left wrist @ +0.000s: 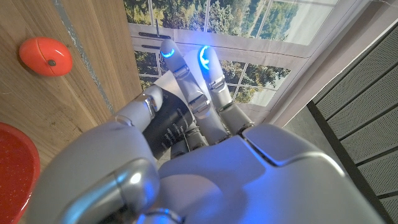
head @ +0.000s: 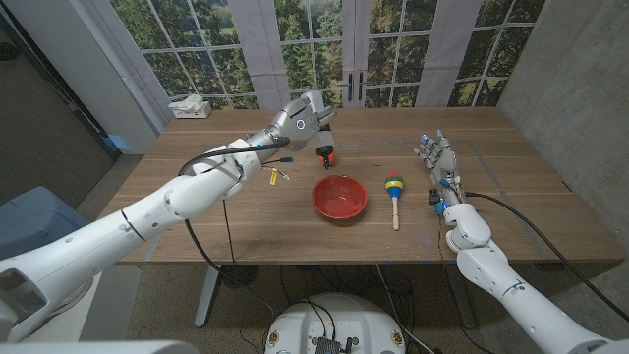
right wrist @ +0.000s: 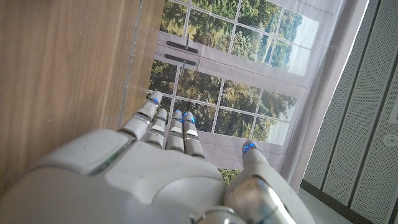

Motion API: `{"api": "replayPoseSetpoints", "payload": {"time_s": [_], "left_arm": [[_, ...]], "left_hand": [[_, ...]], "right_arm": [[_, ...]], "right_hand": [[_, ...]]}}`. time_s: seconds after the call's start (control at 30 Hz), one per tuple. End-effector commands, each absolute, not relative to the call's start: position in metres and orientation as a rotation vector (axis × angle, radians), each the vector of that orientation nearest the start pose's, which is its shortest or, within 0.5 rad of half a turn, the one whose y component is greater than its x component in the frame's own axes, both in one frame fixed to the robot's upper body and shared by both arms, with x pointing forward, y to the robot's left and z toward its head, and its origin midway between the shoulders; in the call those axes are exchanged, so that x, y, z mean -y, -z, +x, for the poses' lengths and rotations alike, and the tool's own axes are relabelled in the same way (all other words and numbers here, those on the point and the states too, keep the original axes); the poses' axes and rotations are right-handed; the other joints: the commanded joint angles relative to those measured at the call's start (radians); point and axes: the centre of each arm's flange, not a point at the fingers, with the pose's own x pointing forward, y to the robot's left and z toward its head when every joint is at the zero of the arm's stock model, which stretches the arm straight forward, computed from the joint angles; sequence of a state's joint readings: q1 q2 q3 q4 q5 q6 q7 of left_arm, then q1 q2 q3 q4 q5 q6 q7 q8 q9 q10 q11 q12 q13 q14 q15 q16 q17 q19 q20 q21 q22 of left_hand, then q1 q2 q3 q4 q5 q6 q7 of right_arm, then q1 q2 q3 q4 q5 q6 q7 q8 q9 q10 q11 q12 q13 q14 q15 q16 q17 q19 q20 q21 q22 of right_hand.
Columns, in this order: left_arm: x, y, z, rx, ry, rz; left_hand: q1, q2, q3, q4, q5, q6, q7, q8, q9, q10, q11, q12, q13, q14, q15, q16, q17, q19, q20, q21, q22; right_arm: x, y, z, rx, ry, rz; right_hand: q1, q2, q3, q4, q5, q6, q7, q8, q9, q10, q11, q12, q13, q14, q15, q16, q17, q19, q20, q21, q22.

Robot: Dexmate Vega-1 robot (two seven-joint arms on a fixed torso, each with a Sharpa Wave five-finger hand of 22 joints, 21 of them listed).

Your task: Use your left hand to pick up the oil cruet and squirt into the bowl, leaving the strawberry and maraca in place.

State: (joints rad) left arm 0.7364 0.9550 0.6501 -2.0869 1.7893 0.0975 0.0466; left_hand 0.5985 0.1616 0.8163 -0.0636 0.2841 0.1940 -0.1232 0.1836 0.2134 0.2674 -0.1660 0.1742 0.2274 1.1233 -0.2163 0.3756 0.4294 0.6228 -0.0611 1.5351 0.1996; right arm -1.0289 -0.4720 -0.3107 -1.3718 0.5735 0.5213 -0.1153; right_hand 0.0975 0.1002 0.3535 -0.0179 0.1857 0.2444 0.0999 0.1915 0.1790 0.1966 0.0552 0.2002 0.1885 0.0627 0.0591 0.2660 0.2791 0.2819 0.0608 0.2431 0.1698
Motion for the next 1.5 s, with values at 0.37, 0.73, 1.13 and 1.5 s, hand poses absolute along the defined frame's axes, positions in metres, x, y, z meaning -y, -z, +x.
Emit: {"api": "replayPoseSetpoints", "payload": {"time_s": [0.37, 0.73, 1.13, 1.5], "left_arm": [[-0.146, -0.079, 0.488, -1.553, 0.743, -2.898], [-0.147, -0.081, 0.488, -1.635, 0.705, -2.847], [-0.143, -0.082, 0.483, -1.699, 0.660, -2.851], [-0.138, -0.084, 0.478, -1.655, 0.618, -2.898]], "left_hand": [[0.059, 0.040, 0.039, -0.036, -0.011, 0.175, 0.013, 0.071, -0.004, 0.284, -0.042, 0.099, -0.017, 0.034, -0.020, 0.005, 0.046, 0.001, -0.148, 0.022, 0.015], [0.216, 0.033, 0.026, -0.032, -0.030, 0.520, 0.012, 0.214, 0.029, 0.675, -0.043, 0.205, 0.081, 0.107, -0.017, 0.099, 0.187, 0.001, -0.148, 0.040, 0.115], [0.203, 0.006, 0.017, -0.016, 0.026, 0.615, -0.001, 0.355, 0.180, 0.837, -0.029, 0.379, 0.354, 0.153, -0.013, 0.197, 0.354, 0.008, -0.142, 0.007, 0.227], [0.165, -0.021, 0.038, -0.001, 0.117, 0.628, -0.048, 0.477, 0.346, 0.835, -0.031, 0.459, 0.571, 0.118, -0.012, 0.268, 0.509, -0.021, -0.141, -0.012, 0.317]], "right_arm": [[0.296, 0.074, 0.613, 0.724, -0.063, 0.111], [0.297, 0.076, 0.613, 0.725, -0.058, 0.115], [0.300, 0.080, 0.612, 0.722, -0.058, 0.121], [0.300, 0.080, 0.614, 0.725, -0.072, 0.120]], "right_hand": [[-0.006, 0.018, 0.001, -0.008, 0.001, 0.011, -0.003, 0.002, 0.002, 0.008, 0.002, -0.002, 0.004, 0.004, 0.003, -0.003, -0.001, 0.008, 0.001, -0.007, 0.005], [-0.007, 0.017, 0.001, -0.009, 0.001, 0.013, -0.001, 0.002, 0.002, 0.010, 0.004, -0.001, 0.004, 0.005, 0.002, -0.003, -0.001, 0.009, 0.001, -0.010, 0.005], [-0.007, 0.017, 0.000, -0.010, 0.001, 0.014, 0.000, 0.002, 0.002, 0.011, 0.005, -0.001, 0.004, 0.004, 0.002, -0.005, -0.001, 0.010, 0.001, -0.013, 0.005], [-0.008, 0.018, 0.000, -0.011, 0.002, 0.013, -0.001, 0.001, 0.002, 0.011, 0.005, -0.002, 0.004, 0.004, 0.003, -0.006, -0.002, 0.010, 0.001, -0.016, 0.005]]}}
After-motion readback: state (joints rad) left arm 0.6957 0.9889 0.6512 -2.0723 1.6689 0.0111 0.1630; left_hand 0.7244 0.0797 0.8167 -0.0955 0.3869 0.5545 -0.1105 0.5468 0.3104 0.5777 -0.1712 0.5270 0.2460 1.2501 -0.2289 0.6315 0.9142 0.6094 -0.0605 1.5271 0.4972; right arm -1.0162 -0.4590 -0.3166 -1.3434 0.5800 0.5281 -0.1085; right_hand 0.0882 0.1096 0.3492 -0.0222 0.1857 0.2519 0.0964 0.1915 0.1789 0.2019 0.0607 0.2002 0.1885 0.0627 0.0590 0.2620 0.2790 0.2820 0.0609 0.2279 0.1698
